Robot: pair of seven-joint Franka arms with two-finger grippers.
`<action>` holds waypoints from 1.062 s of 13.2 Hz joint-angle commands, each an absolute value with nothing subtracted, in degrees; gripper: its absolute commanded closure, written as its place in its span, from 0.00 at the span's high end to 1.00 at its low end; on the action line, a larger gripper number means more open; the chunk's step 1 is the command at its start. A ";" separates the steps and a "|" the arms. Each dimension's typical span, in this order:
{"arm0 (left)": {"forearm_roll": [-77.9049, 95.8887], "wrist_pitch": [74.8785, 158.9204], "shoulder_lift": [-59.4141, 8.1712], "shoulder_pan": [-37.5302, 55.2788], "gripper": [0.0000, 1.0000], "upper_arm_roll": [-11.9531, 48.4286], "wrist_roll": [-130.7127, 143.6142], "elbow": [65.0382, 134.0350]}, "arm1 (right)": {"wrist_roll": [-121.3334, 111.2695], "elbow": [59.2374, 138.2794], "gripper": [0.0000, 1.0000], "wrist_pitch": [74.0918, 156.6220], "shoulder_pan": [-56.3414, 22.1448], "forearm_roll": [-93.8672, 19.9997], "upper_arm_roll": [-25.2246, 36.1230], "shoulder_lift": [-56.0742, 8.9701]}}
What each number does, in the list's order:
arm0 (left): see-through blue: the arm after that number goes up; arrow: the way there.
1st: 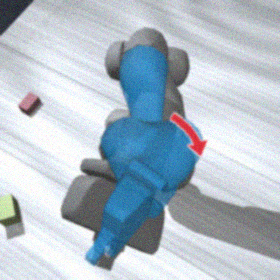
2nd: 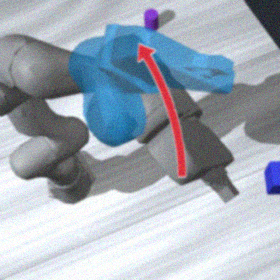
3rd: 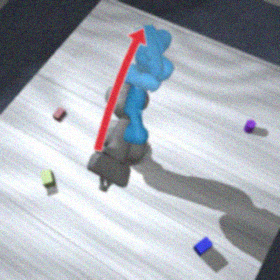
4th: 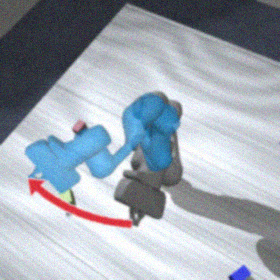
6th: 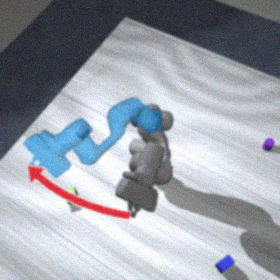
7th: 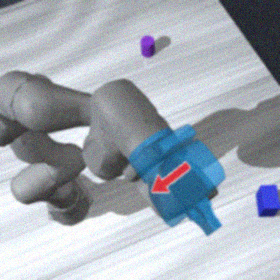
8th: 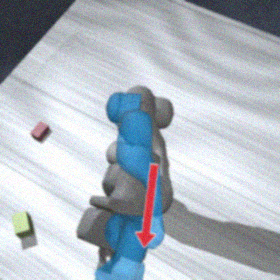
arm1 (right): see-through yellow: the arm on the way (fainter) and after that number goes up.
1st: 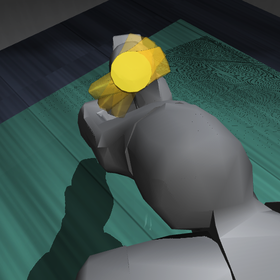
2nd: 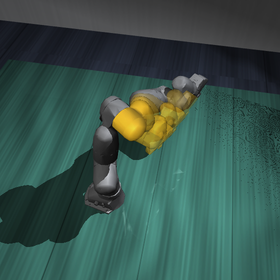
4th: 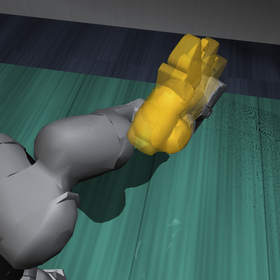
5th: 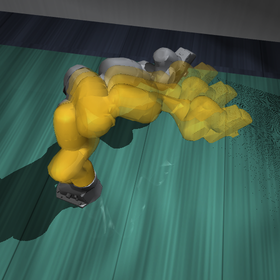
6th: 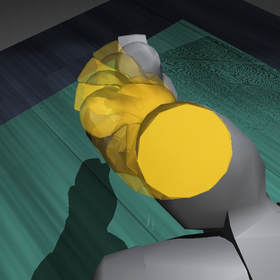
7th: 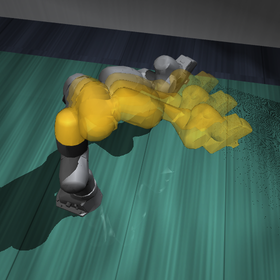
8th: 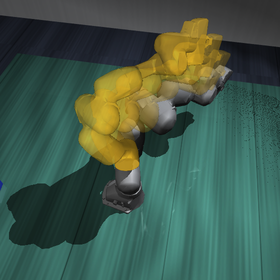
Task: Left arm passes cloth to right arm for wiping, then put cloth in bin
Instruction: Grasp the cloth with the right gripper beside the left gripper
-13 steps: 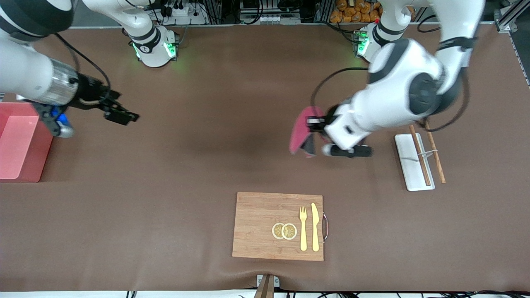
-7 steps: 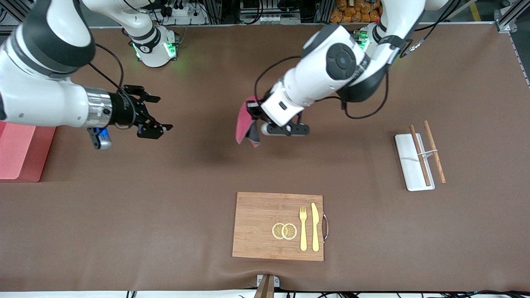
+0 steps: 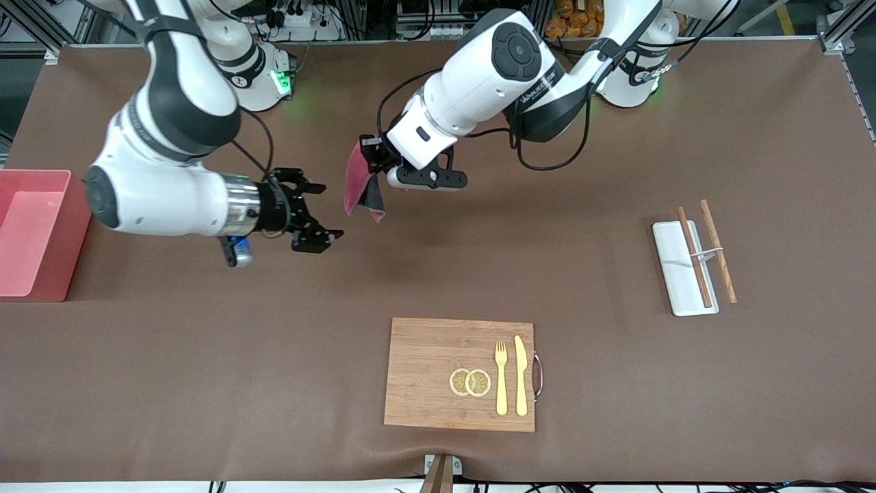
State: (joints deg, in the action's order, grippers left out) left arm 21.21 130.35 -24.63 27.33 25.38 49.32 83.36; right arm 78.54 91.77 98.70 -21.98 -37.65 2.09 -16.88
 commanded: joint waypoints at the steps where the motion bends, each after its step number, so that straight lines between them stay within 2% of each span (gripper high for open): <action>1: 22.06 130.87 -25.14 27.77 0.00 24.96 50.01 82.09 | 80.33 92.46 1.00 98.62 -24.08 -38.85 2.72 -15.65; 5: 21.97 130.87 -25.05 27.69 0.00 24.96 50.10 82.09 | 80.24 93.51 1.00 99.22 -26.89 -38.85 2.72 -15.82; 6: 21.97 130.87 -24.96 27.69 0.00 24.96 50.18 82.09 | 80.16 93.78 0.95 99.32 -27.68 -38.85 2.72 -15.82; 10: 21.97 130.87 -24.87 27.69 0.00 24.96 50.19 82.09 | 78.76 93.78 0.04 98.79 -28.66 -38.85 2.72 -15.65; 11: 21.97 130.87 -24.96 27.69 0.00 24.96 50.19 82.09 | 78.40 93.69 0.00 98.79 -28.57 -38.85 2.81 -15.73; 14: 21.80 130.87 -24.87 27.60 0.00 24.96 49.84 82.18 | 78.31 93.78 0.00 98.27 -27.43 -38.85 2.90 -15.91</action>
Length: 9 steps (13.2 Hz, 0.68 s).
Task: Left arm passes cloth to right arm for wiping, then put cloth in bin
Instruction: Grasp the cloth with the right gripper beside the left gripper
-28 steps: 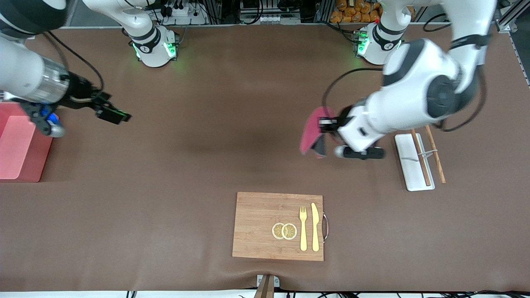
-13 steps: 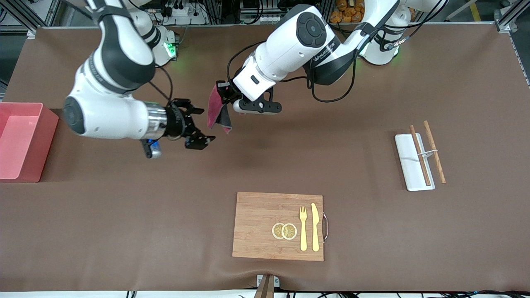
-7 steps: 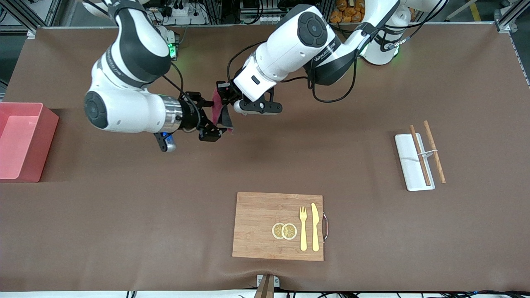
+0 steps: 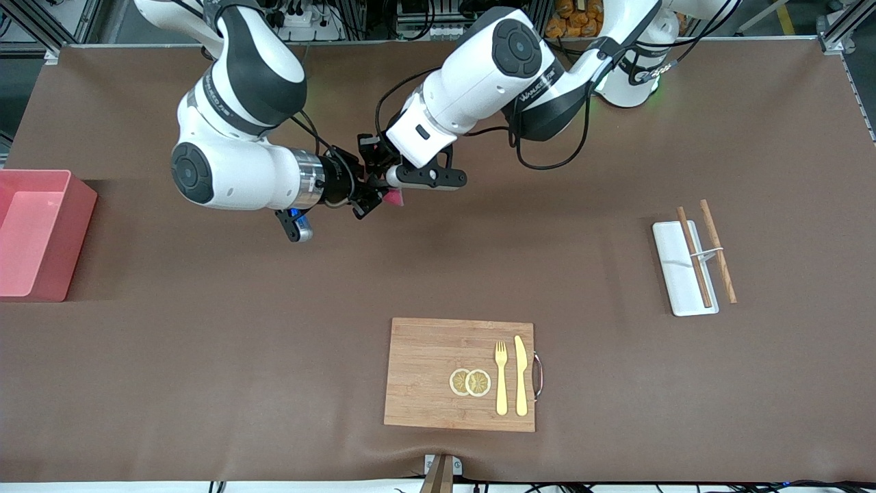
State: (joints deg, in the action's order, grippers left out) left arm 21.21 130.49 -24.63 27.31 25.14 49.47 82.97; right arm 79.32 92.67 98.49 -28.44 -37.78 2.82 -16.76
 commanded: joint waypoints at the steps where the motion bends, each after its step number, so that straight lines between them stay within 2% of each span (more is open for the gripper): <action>1: 21.80 130.87 -24.87 27.51 0.00 24.96 49.92 82.18 | 78.22 93.69 0.00 98.17 -27.33 -38.85 2.90 -15.91; 2: 21.88 130.87 -24.79 27.34 0.00 24.96 50.10 82.18 | 78.22 93.69 0.00 98.17 -27.33 -38.85 2.90 -15.91; 3: 21.97 130.87 -24.79 27.16 0.75 24.96 49.92 82.09 | 78.14 93.69 0.00 98.17 -27.16 -38.85 2.90 -15.91; 4: 21.80 130.87 -24.61 27.42 1.00 24.96 50.01 82.09 | 78.05 93.60 0.00 98.09 -26.46 -38.76 2.90 -15.91; 7: 21.36 130.78 -24.00 26.72 1.00 24.79 49.57 82.18 | 71.04 93.25 0.00 94.40 -22.07 -37.19 3.16 -15.30; 9: 20.92 130.43 -22.86 26.19 1.00 24.44 48.96 82.26 | 65.94 93.69 0.00 95.00 -21.53 -30.28 3.08 -15.82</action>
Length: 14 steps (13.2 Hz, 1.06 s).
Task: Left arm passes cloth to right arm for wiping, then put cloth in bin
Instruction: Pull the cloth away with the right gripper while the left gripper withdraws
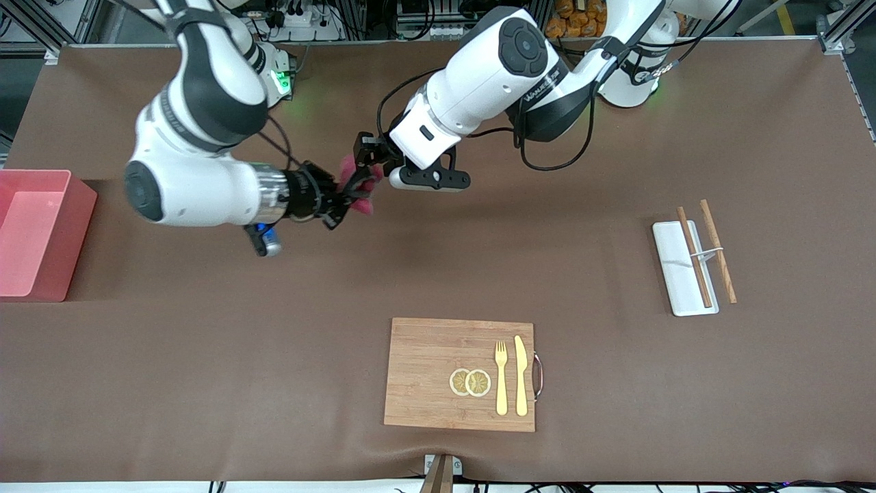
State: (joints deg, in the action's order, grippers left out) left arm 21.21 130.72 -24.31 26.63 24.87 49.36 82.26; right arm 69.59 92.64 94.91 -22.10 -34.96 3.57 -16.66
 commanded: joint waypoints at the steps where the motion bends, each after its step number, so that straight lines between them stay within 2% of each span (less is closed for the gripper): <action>1: 20.40 130.08 -22.33 24.45 1.00 24.43 48.61 82.44 | 65.66 94.30 0.00 96.49 -23.10 -26.06 2.99 -15.99; 3: 18.91 126.76 -21.80 21.02 1.00 24.43 48.25 82.53 | 64.61 98.07 0.00 102.19 -26.53 -15.79 2.99 -16.08; 6: 13.99 120.52 -20.57 14.79 1.00 24.43 47.46 82.79 | 56.98 109.91 0.00 117.81 -26.98 -12.40 3.08 -16.00; 7: 12.23 119.02 -20.13 12.94 1.00 24.43 47.46 82.88 | 55.47 111.87 0.00 120.21 -26.63 -9.78 3.08 -15.91; 11: 3.19 111.81 -19.16 7.04 1.00 24.43 47.37 82.97 | 46.35 114.60 0.00 121.99 -20.06 -3.96 3.16 -15.82; 14: -2.36 108.30 -19.16 2.22 1.00 24.52 46.50 82.88 | 25.39 114.61 0.00 122.52 -7.52 -3.34 3.08 -16.08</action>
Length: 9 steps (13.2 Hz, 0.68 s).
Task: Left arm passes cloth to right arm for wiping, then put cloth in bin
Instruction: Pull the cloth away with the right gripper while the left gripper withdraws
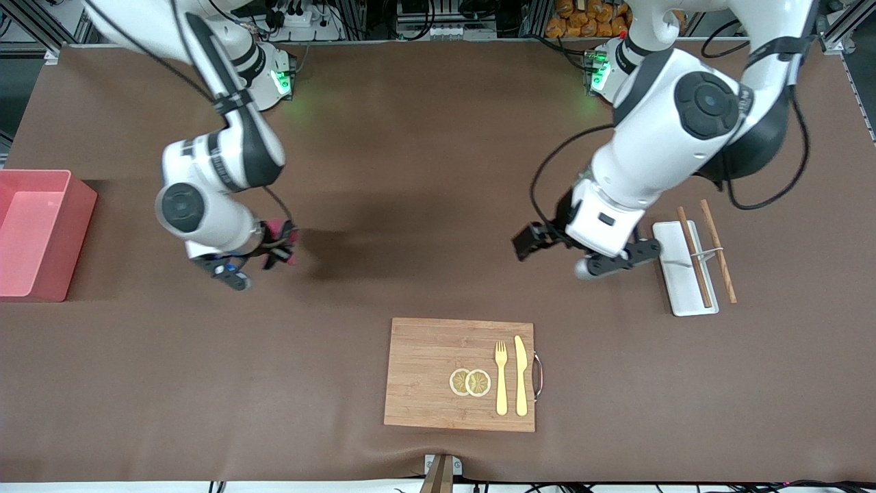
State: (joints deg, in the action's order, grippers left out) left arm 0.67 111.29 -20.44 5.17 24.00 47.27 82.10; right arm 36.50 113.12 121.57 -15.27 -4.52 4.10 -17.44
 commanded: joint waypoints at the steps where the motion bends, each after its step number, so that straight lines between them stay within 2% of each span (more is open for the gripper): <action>1: -3.07 107.06 -19.07 1.07 1.00 24.61 44.14 82.97 | 18.35 114.70 0.00 124.17 -3.47 -3.34 3.08 -17.13; 6: -3.16 102.14 -17.15 -5.52 1.00 24.52 35.17 82.88 | -11.20 113.04 0.00 128.67 11.93 -3.25 3.08 -20.83; 8: -3.34 99.94 -15.83 -7.81 1.00 24.26 31.57 83.06 | -17.03 112.33 0.00 128.32 14.67 -3.25 3.08 -20.92; 9: -3.51 99.24 -14.25 -7.56 1.00 22.26 28.59 83.93 | -16.70 112.15 0.00 128.06 14.24 -3.25 3.08 -20.83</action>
